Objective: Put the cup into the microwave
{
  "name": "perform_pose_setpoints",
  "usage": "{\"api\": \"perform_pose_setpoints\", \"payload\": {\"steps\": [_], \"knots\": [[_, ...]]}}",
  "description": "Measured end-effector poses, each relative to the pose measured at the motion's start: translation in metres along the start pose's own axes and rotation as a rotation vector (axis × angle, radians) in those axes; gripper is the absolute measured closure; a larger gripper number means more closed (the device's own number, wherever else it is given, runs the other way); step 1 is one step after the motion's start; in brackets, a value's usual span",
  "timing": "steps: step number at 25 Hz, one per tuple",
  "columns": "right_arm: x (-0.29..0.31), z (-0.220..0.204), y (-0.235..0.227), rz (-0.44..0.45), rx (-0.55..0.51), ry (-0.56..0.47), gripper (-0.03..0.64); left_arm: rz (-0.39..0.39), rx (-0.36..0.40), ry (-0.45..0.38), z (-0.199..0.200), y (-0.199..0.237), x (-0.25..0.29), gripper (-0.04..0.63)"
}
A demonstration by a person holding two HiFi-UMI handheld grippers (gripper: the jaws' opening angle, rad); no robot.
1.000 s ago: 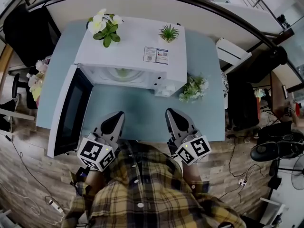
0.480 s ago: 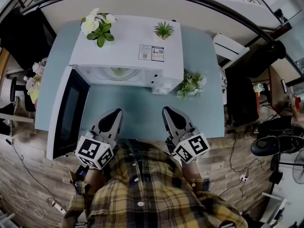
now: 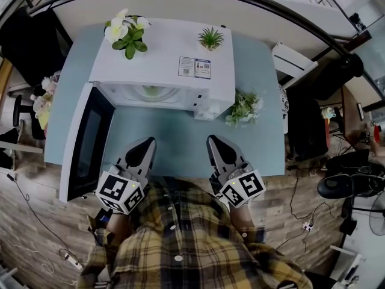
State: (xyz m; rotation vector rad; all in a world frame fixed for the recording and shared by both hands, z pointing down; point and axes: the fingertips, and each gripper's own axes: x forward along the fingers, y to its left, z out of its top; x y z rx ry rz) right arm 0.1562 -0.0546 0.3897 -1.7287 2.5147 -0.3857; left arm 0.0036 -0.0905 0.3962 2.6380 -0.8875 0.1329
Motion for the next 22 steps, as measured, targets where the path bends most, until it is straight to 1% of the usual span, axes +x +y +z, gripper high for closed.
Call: {"api": "perform_pose_setpoints", "payload": {"steps": [14,22], "knots": [[0.009,0.002,-0.001,-0.004,0.002,0.001,0.614,-0.002,0.000,-0.003,0.003,0.005,0.002,0.604],[0.014,-0.001,0.003,0.006,0.013,0.007,0.614,0.014,-0.001,-0.011,0.005,0.010,-0.003,0.604]]}}
